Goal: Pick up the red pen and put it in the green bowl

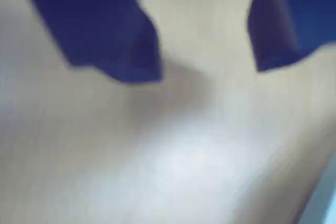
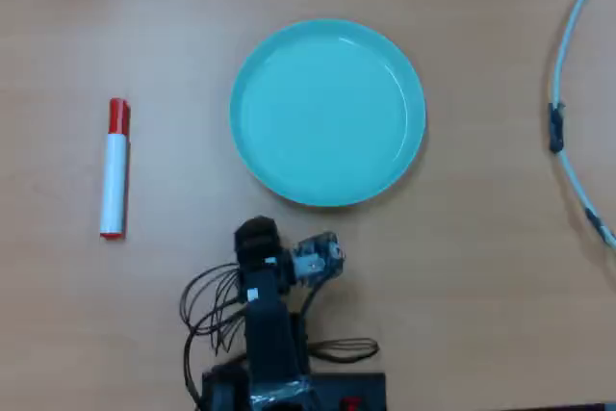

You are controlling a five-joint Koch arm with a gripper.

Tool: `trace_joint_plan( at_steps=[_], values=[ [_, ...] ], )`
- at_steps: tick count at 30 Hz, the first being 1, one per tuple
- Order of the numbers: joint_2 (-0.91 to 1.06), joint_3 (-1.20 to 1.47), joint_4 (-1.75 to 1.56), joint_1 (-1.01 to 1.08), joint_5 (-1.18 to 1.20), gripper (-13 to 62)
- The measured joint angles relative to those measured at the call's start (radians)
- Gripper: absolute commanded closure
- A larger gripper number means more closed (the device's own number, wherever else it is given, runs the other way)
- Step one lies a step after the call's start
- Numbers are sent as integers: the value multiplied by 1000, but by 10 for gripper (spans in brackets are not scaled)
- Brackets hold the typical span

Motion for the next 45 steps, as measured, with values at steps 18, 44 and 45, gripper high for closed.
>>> trace_joint_plan(
  at_steps=[18, 44, 45],
  values=[
    [-575, -1378, 902, -236, -295, 336],
    [-1391, -1953, 954, -594, -580, -69],
    [-1411, -1976, 954, -601, -580, -70]
  ],
)
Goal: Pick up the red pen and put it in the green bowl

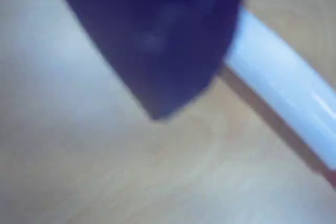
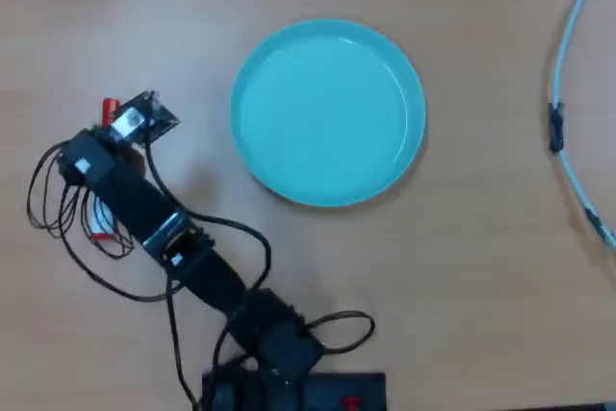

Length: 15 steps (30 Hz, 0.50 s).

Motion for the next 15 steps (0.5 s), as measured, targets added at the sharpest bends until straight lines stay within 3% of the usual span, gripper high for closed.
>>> trace_joint_plan(
  at_steps=[15],
  values=[
    [-196, -166, 0, -89, 0, -66]
  ],
)
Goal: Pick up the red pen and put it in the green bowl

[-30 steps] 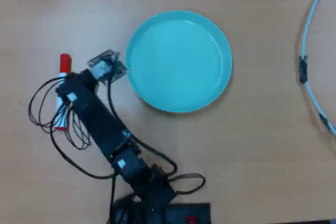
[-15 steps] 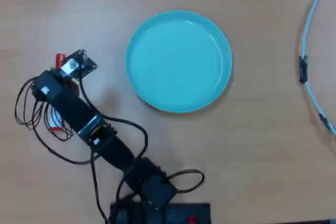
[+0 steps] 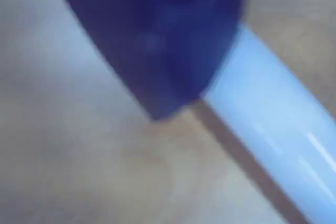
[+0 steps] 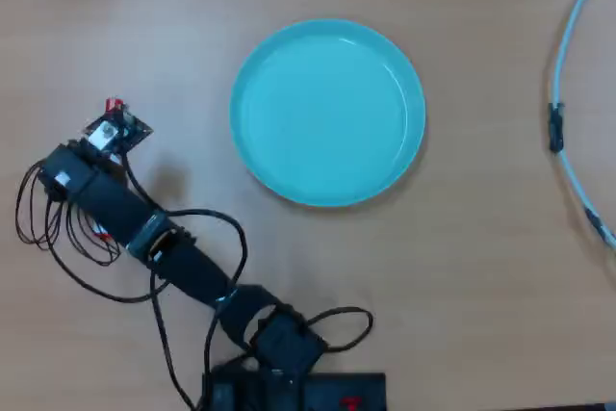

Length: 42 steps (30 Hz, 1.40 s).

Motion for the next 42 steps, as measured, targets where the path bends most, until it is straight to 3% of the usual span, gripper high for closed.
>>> trace_joint_plan(
  at_steps=[15, 25, 31, 34, 38, 42],
  values=[
    [-51, -5, 0, -2, 104, -37],
    [-58, -31, 2, -43, 161, 320],
    [-58, -32, 2, -69, 170, 591],
    [-58, -31, 0, -78, 167, 552],
    [-58, -31, 2, -78, 176, 554],
    [-58, -31, 0, -78, 330, 553]
  ],
)
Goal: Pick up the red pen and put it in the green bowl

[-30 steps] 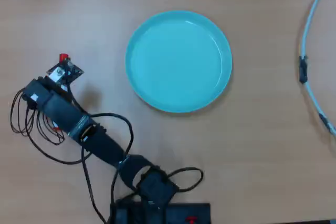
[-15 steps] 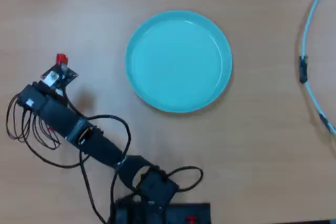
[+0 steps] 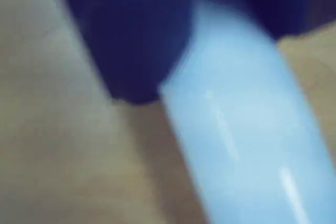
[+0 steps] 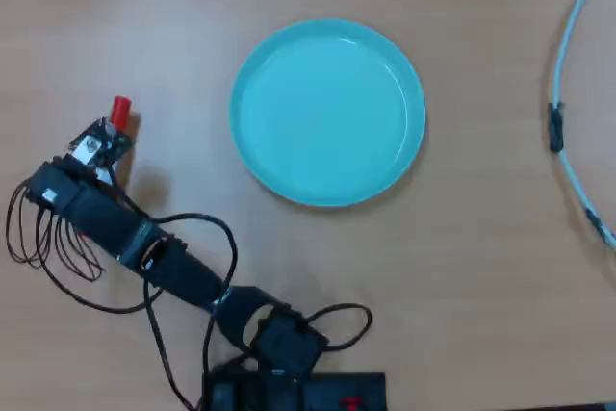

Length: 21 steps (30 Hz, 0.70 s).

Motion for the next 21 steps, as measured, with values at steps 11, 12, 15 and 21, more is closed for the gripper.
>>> trace_joint_plan(
  at_steps=[11, 12, 15, 21],
  values=[
    [140, 3, 2, 20, 489, 553],
    [164, 3, 2, 20, 518, 553],
    [238, 3, 17, 35, 557, 553],
    [390, 3, 58, 135, 558, 552]
  ],
)
